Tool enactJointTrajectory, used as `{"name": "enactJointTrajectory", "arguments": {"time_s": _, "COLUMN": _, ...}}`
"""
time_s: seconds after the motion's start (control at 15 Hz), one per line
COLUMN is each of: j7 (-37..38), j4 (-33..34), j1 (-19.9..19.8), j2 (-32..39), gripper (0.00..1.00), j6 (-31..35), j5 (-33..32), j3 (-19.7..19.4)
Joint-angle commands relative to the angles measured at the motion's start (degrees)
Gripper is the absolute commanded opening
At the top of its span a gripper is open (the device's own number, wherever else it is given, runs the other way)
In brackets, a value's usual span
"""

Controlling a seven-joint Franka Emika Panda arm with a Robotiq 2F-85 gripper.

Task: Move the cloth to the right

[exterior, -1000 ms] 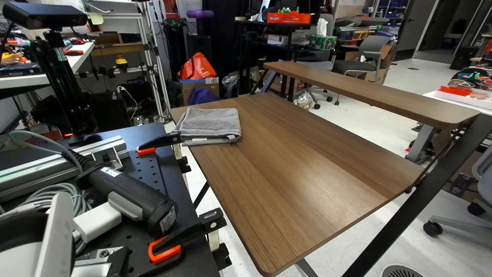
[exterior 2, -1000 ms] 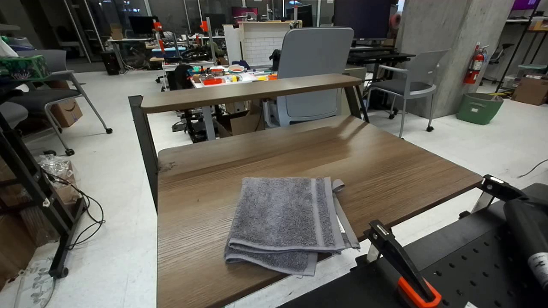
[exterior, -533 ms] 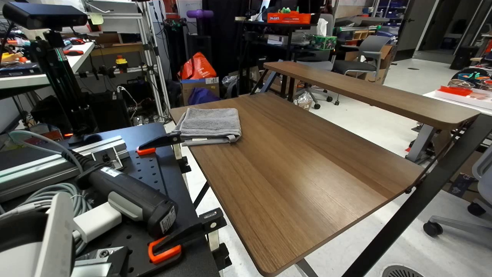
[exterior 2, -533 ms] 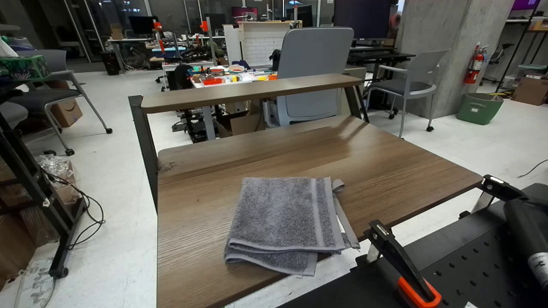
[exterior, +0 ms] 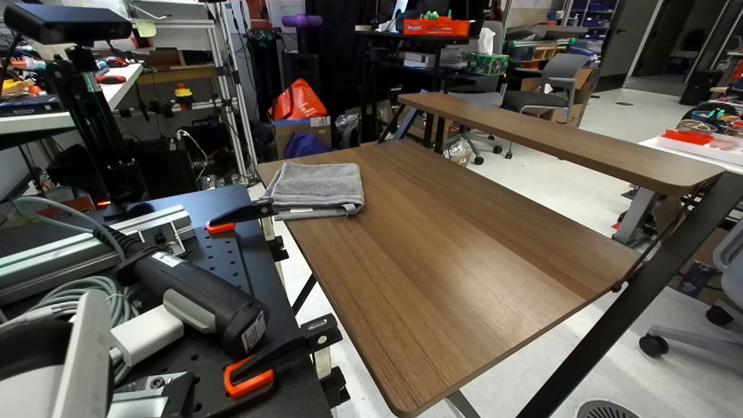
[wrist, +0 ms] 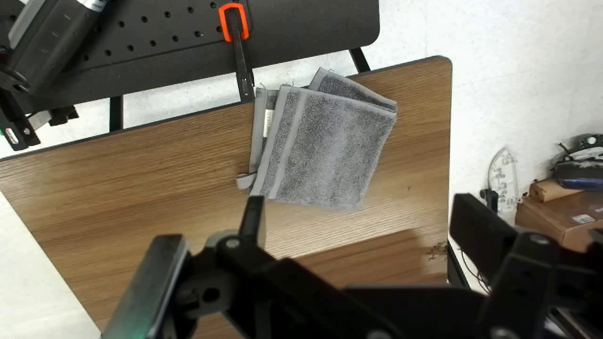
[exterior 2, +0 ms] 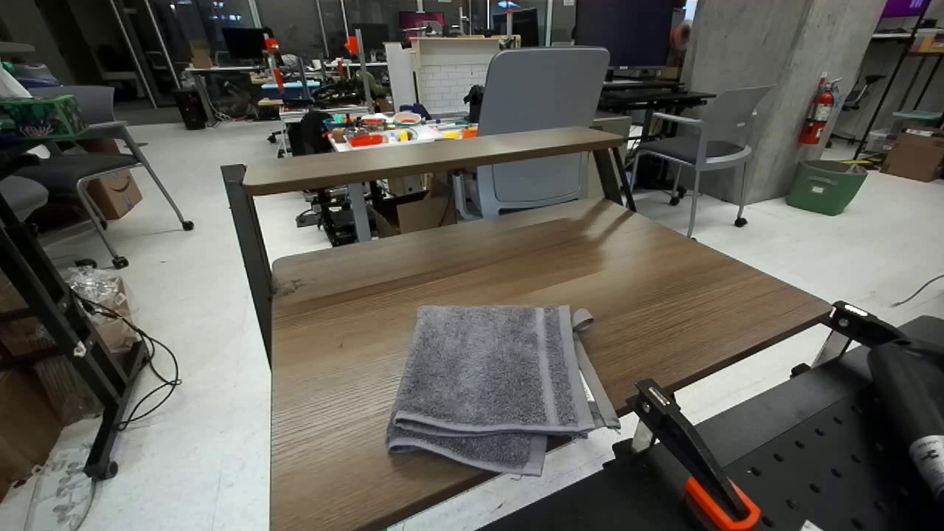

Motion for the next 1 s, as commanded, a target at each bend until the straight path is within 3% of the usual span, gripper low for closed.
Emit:
{"name": "enactJointTrajectory", "arguments": {"time_s": 0.0, "j7": -0.1, "j4": 0.1, "j1": -0.1, "j2": 0.0, "gripper": 1.0, "j6": -0.2, "j5": 0.0, "j3": 0.0}}
{"name": "enactJointTrajectory", "arguments": {"time_s": 0.93, "j7": 1.2, "j4": -0.1, "j1": -1.2, "j2": 1.3, "gripper": 1.0, "j6": 1.4, "j5": -0.9, "j3": 1.0}}
